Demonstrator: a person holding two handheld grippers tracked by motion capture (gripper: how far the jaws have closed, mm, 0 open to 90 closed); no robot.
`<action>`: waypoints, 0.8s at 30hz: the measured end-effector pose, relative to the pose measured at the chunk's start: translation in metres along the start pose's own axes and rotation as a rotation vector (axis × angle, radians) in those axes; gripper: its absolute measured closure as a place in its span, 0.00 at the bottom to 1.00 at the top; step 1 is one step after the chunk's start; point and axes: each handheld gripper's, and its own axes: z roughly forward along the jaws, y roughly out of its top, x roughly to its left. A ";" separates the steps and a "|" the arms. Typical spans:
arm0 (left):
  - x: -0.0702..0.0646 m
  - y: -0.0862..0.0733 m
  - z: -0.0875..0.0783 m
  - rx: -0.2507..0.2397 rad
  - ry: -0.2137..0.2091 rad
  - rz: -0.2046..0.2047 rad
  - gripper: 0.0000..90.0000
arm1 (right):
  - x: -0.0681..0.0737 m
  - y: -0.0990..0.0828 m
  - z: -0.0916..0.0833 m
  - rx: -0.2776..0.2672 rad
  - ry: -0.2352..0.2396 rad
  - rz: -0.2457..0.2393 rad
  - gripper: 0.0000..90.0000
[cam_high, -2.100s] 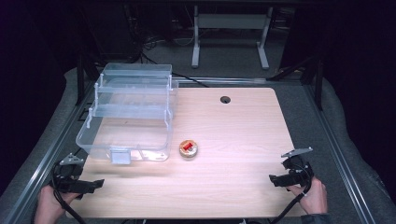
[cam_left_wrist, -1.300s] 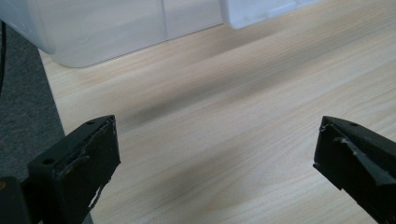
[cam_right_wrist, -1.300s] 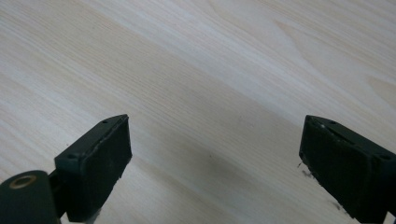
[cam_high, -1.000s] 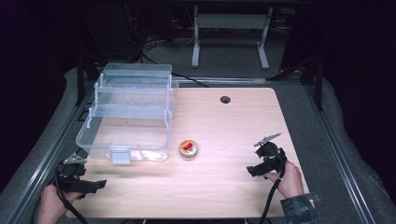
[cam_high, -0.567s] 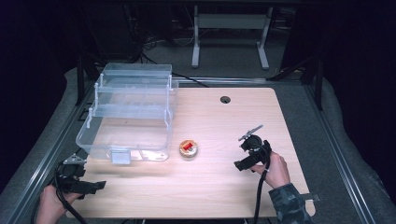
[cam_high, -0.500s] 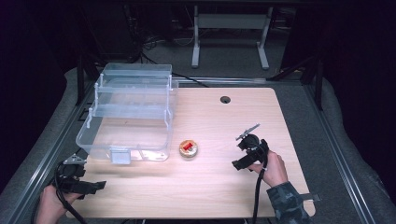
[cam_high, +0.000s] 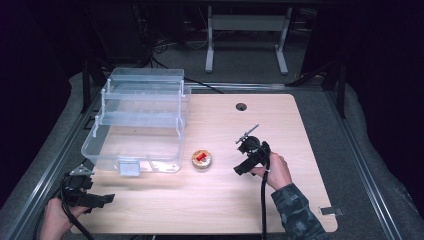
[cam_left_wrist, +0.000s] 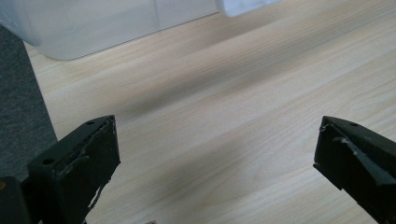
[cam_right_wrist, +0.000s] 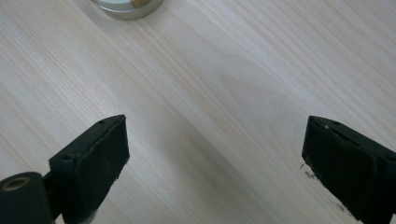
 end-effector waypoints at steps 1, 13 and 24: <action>0.000 0.000 0.000 0.000 0.000 -0.002 0.00 | 0.001 0.003 0.003 -0.017 0.017 -0.004 0.07; 0.000 0.001 0.002 0.003 -0.006 -0.002 0.00 | 0.013 0.039 0.025 0.003 0.111 -0.042 0.06; 0.000 -0.001 0.002 0.001 -0.005 -0.002 0.00 | 0.024 0.061 0.045 -0.058 0.216 -0.043 0.02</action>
